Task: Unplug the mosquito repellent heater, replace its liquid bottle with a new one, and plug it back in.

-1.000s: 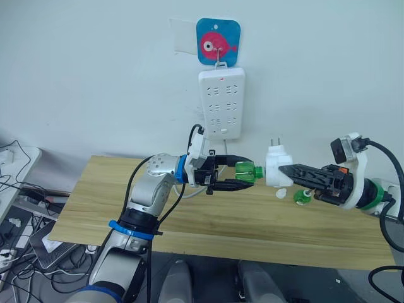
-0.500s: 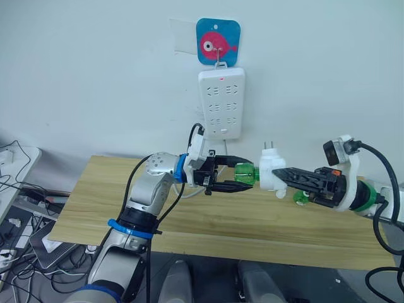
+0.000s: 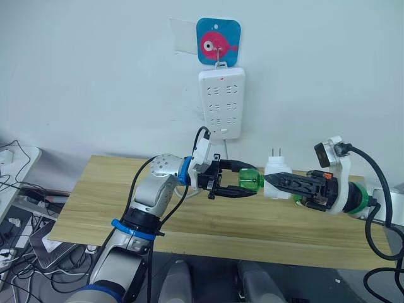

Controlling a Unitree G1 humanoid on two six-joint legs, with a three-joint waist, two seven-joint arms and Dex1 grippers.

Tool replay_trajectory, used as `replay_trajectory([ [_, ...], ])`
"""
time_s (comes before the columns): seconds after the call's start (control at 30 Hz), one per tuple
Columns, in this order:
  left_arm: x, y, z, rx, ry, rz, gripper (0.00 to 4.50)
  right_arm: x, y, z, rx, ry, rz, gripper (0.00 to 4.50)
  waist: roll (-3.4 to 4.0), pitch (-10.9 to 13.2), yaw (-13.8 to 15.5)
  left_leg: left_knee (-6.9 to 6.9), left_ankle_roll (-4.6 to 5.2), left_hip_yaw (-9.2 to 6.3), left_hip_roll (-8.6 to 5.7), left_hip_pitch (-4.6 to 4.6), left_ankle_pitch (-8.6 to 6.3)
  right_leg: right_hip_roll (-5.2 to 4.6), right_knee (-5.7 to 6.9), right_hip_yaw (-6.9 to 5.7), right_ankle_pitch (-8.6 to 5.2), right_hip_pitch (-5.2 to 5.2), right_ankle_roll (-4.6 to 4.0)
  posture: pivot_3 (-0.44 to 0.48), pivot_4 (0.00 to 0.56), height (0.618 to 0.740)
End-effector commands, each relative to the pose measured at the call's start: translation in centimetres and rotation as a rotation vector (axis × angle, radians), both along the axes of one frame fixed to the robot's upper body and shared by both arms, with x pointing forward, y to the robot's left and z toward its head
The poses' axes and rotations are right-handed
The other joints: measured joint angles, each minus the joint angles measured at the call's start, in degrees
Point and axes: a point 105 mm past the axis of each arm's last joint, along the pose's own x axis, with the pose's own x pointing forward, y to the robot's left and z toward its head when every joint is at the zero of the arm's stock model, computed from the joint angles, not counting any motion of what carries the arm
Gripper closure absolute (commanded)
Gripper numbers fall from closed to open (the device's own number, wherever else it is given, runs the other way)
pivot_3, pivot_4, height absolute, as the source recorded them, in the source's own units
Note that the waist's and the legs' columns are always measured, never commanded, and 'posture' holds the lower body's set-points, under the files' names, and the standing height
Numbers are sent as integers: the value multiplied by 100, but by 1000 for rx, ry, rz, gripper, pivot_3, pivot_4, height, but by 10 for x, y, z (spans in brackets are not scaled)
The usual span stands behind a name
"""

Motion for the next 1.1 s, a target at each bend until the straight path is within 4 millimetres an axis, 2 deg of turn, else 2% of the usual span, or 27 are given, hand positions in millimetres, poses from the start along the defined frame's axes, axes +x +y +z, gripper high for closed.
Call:
replay_trajectory([
  [0.03,-1,-3,10,-32,-21,7,2258,-10,8,11,30,-41,71,31,0,0,0,0,0,0,0,0,0,0,0,0,0,0,0,14,210,740],
  [0.37,-3,-2,6,-20,-14,15,2258,-5,6,8,1,-7,95,31,-1,2,1,-1,0,-1,0,-1,0,0,0,-1,0,-1,0,27,213,740],
  [0.6,7,-2,14,-57,21,66,2258,-17,9,-1,-46,21,139,31,-2,2,3,-1,0,-5,0,-4,0,0,-3,-4,0,-1,0,35,214,740],
  [0.83,9,-3,19,-72,35,76,2258,-20,9,-2,-39,24,147,31,-3,3,3,0,0,-7,0,-5,0,0,-3,-6,-7,-1,12,33,216,740],
  [0.93,11,-4,20,-79,37,86,2258,-29,8,-7,-39,48,168,31,-4,3,9,-2,0,-9,0,-6,0,0,-4,-9,-7,-1,12,30,216,740],
  [1.1,14,-3,22,-82,34,95,2258,-61,-6,-17,-87,142,248,31,-4,5,32,-4,0,-11,0,-12,0,-1,-12,-11,-8,-2,12,27,215,740],
])
